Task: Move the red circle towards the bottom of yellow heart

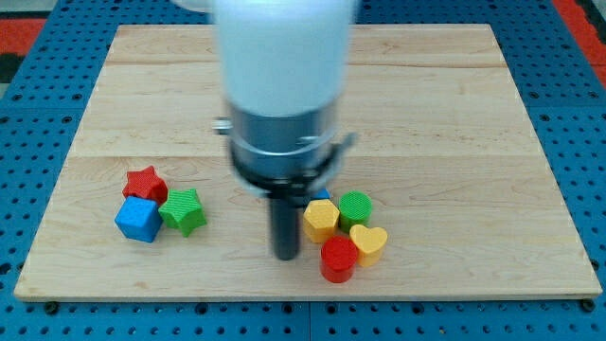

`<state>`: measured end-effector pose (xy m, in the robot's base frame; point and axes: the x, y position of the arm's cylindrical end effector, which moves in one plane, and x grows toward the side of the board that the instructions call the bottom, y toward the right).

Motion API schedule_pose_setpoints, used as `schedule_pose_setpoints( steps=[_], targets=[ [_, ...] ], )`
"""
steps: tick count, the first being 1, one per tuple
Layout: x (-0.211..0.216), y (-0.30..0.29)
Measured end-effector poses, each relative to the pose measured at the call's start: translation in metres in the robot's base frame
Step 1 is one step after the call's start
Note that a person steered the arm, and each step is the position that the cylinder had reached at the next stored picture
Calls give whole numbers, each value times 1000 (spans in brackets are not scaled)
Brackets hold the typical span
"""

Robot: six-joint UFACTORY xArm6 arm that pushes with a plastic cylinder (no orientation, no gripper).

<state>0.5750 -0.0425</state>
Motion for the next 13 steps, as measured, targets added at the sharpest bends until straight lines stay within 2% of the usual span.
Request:
schedule_pose_setpoints(
  steps=[1, 2, 3, 6, 7, 8, 9, 10, 11, 12, 13],
  targets=[
    [29, -42],
    [44, -23],
    [44, 20],
    [-14, 32],
    [1, -17],
    [43, -27],
    [41, -5],
    [26, 49],
    [26, 134],
    [21, 169],
    [38, 159]
  ],
)
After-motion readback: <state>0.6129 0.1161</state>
